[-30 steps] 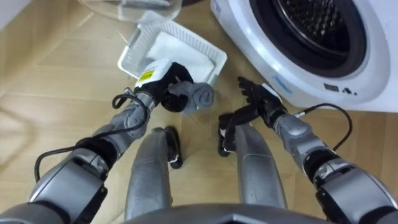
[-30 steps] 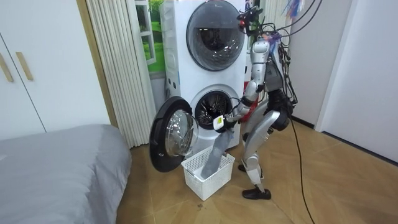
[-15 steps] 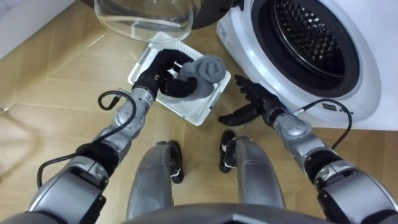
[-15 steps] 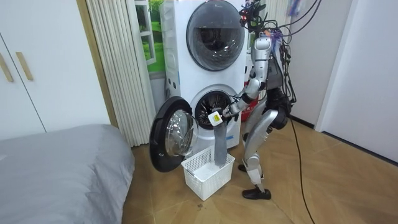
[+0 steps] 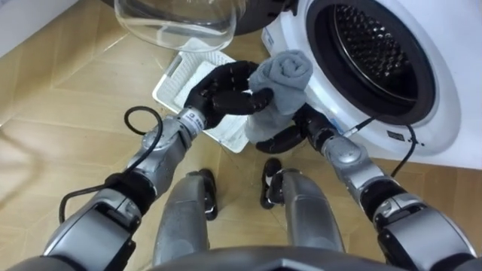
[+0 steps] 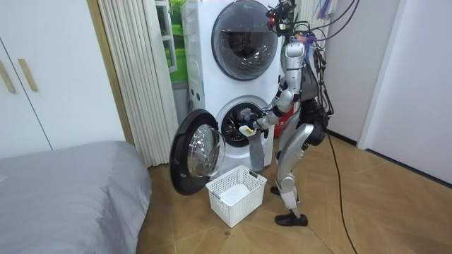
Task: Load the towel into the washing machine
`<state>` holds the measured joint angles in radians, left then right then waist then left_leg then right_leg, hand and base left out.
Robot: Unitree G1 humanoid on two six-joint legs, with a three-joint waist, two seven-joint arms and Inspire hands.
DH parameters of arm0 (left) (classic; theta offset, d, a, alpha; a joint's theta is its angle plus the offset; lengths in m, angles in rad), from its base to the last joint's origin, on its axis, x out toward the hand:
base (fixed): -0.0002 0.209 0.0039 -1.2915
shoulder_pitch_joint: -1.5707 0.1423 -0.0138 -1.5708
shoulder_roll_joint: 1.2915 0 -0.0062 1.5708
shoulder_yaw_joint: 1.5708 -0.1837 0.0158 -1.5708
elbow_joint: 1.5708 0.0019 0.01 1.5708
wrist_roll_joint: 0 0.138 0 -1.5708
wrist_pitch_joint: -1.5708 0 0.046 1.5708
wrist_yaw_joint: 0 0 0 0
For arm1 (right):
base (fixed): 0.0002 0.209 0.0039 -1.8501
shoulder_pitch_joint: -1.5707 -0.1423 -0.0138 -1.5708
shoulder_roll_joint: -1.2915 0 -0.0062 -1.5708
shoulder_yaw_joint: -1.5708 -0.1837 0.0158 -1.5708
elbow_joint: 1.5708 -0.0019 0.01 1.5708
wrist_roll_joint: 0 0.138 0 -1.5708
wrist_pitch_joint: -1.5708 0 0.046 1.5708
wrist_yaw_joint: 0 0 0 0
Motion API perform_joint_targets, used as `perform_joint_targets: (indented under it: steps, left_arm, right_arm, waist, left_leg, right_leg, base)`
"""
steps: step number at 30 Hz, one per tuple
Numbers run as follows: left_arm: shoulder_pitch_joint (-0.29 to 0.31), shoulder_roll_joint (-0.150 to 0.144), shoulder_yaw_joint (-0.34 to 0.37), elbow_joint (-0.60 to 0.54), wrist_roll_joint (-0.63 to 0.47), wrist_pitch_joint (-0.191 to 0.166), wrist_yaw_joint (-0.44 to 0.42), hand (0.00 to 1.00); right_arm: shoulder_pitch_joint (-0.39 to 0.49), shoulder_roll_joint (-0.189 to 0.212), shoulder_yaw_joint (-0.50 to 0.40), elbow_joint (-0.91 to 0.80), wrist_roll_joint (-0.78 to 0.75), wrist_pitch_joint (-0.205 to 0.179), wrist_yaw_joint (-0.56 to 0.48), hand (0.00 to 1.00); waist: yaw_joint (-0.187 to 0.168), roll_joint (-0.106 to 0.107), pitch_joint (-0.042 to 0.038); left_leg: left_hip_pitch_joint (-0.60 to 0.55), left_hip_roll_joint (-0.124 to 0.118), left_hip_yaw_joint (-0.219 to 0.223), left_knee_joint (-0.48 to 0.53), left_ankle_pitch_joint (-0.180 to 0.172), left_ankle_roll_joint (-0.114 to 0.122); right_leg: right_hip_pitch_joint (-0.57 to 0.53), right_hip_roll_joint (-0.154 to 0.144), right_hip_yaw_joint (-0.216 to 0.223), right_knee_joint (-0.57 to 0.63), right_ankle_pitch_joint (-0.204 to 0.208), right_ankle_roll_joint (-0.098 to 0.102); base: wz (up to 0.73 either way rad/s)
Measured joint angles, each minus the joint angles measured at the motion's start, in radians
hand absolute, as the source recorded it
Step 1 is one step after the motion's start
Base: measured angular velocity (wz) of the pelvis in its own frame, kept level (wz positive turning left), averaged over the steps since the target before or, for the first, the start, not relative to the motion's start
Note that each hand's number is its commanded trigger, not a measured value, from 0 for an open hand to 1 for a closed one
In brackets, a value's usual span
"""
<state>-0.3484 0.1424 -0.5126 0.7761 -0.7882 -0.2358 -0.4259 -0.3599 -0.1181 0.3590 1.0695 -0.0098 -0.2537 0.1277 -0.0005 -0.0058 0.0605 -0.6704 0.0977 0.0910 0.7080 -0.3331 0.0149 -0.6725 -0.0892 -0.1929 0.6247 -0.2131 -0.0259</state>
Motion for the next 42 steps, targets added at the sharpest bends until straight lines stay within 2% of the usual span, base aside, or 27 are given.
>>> perform_joint_targets:
  steps: [1,2,3,4,6,9,14,20,24,26,27,28,35,40,42]
  left_arm:
    - [0.000,0.000,0.003,-0.004,-0.015,0.006,-0.006,1.00]
    - [0.000,-0.002,0.005,-0.009,-0.047,0.016,-0.019,1.00]
    - [0.000,-0.005,0.008,-0.012,-0.076,0.028,-0.027,1.00]
    - [0.000,-0.006,0.012,-0.013,-0.091,0.037,-0.030,1.00]
    - [0.000,-0.014,0.024,-0.021,-0.152,0.069,-0.039,1.00]
    - [0.000,-0.026,0.028,-0.031,-0.212,0.090,-0.050,1.00]
    - [0.000,-0.065,0.025,-0.033,-0.235,0.125,-0.057,1.00]
    - [0.000,-0.071,0.027,-0.057,-0.256,0.128,-0.057,1.00]
    - [0.000,-0.071,0.025,-0.058,-0.298,0.128,-0.057,1.00]
    - [0.000,-0.071,0.026,-0.058,-0.301,0.129,-0.057,1.00]
    - [0.000,-0.071,0.026,-0.058,-0.301,0.129,-0.057,0.87]
    - [0.000,-0.071,0.027,-0.058,-0.301,0.130,-0.056,0.00]
    - [0.002,-0.077,0.050,-0.058,-0.324,0.145,-0.056,0.00]
    - [0.042,-0.085,0.074,-0.066,-0.409,0.148,-0.067,0.00]
    - [0.075,-0.071,0.079,-0.066,-0.436,0.150,-0.068,0.00]
  right_arm:
    - [-0.002,0.003,-0.001,-0.001,0.000,0.003,0.000,0.00]
    - [-0.004,0.008,-0.009,0.000,0.002,0.007,0.000,0.51]
    - [-0.006,0.010,-0.011,0.000,0.005,0.010,-0.001,0.78]
    - [-0.007,0.012,-0.012,0.000,0.005,0.014,-0.001,1.00]
    - [-0.013,0.012,-0.016,0.000,0.003,0.034,-0.007,1.00]
    - [-0.012,0.014,-0.028,0.000,-0.001,0.056,-0.026,1.00]
    - [-0.012,0.022,-0.031,0.000,-0.025,0.081,-0.037,1.00]
    - [-0.015,0.044,-0.058,-0.001,-0.028,0.080,-0.066,1.00]
    - [-0.013,0.052,-0.059,-0.001,0.011,0.079,-0.084,1.00]
    - [-0.015,0.056,-0.059,0.000,0.014,0.079,-0.087,1.00]
    - [-0.014,0.058,-0.059,0.002,0.014,0.079,-0.093,1.00]
    - [-0.013,0.060,-0.059,0.003,0.014,0.079,-0.095,1.00]
    - [-0.002,0.071,-0.067,0.030,0.066,0.082,-0.125,1.00]
    - [0.017,0.067,-0.079,0.060,0.094,0.143,-0.118,1.00]
    - [0.033,0.056,-0.078,0.089,0.097,0.165,-0.111,1.00]
  waist:
    - [0.002,0.000,0.0000]
    - [0.005,0.000,-0.0002]
    - [0.008,0.000,-0.0003]
    - [0.009,0.000,-0.0003]
    - [0.010,0.001,-0.0004]
    - [0.010,0.000,-0.0007]
    - [0.004,-0.001,-0.0036]
    - [0.003,-0.001,-0.0062]
    - [-0.005,0.002,-0.0220]
    - [-0.003,0.001,-0.0273]
    - [-0.003,0.001,-0.0274]
    - [-0.003,0.001,-0.0274]
    - [0.011,0.003,-0.0265]
    - [0.040,0.018,-0.0213]
    - [0.068,0.029,-0.0157]
  left_leg:
    - [0.000,0.000,-0.003,0.000,0.000,0.000]
    - [0.000,-0.001,-0.005,0.001,0.001,-0.001]
    - [0.000,0.000,-0.007,0.002,0.001,-0.002]
    - [0.000,0.000,-0.007,0.002,0.001,-0.002]
    - [0.001,0.000,-0.006,0.001,0.002,-0.002]
    - [0.005,-0.004,-0.006,0.001,0.003,-0.002]
    - [0.017,-0.007,-0.006,-0.007,0.010,-0.002]
    - [0.017,-0.006,-0.009,0.002,0.021,-0.009]
    - [0.019,-0.004,-0.018,0.000,0.028,-0.012]
    - [0.022,-0.002,-0.022,-0.004,0.031,-0.014]
    - [0.028,-0.001,-0.025,-0.006,0.031,-0.014]
    - [0.032,0.000,-0.025,-0.008,0.032,-0.015]
    - [0.066,-0.004,-0.022,-0.059,0.047,-0.017]
    - [0.067,-0.007,-0.020,-0.078,0.048,-0.018]
    - [0.071,-0.012,-0.019,-0.090,0.048,-0.019]
  right_leg:
    - [0.000,0.000,-0.001,0.000,0.000,0.000]
    - [0.000,0.000,-0.004,0.000,0.000,0.000]
    - [0.000,-0.001,-0.012,0.001,0.000,0.000]
    - [0.001,-0.001,-0.014,0.001,0.000,0.000]
    - [0.001,-0.008,-0.012,0.002,0.000,0.000]
    - [0.002,-0.010,-0.009,0.008,0.000,0.000]
    - [0.011,-0.013,-0.013,0.015,0.002,-0.003]
    - [0.012,-0.010,-0.013,0.016,0.008,-0.015]
    - [0.028,-0.008,-0.031,0.003,0.012,-0.021]
    - [0.036,-0.003,-0.035,-0.007,0.016,-0.024]
    - [0.044,0.001,-0.038,-0.011,0.017,-0.024]
    - [0.049,0.002,-0.038,-0.016,0.018,-0.024]
    - [0.078,0.004,-0.036,-0.059,0.032,-0.022]
    - [0.078,0.004,-0.036,-0.072,0.032,-0.021]
    - [0.076,0.002,-0.032,-0.070,0.029,-0.017]
  base:
    - [0.00]
    - [0.00]
    - [0.00]
    - [0.00]
    - [0.00]
    - [0.00]
    - [0.02]
    - [0.00]
    - [0.08]
    - [0.03]
    - [0.00]
    - [0.00]
    - [0.00]
    - [0.00]
    - [0.00]
